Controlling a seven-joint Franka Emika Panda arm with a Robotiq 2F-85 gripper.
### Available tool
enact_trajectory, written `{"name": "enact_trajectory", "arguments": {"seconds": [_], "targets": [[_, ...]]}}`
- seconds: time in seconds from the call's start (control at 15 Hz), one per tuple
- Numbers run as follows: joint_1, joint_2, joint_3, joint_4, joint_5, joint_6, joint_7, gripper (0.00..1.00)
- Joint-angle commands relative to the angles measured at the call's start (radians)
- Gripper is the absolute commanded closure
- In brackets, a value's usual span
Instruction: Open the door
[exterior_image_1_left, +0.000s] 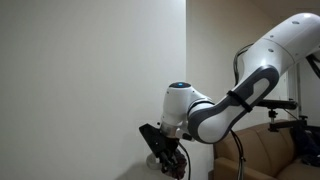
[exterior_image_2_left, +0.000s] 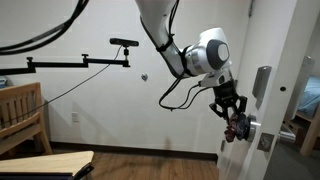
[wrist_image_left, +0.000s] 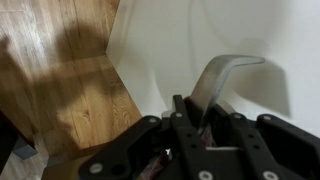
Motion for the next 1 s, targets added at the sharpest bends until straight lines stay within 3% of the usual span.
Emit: {"name": "enact_trajectory", "arguments": {"seconds": [0.0,0.6,0.67,0.73,0.93], "targets": [[0.008,-0.022,0.038,-0.06,0.056,0.004,-0.069,0.88],[0.015,-0.063,0.096,-0.12,0.108,-0.015,-0.082,0.88],[0.012,-0.069,0.061,-0.084,0.088,-0.022,-0.01,0.88],[0.014,-0.074,0.067,-0.089,0.096,-0.027,0.009,0.76],[0.023,-0.079,0.07,-0.092,0.096,-0.038,0.031,0.76]]}}
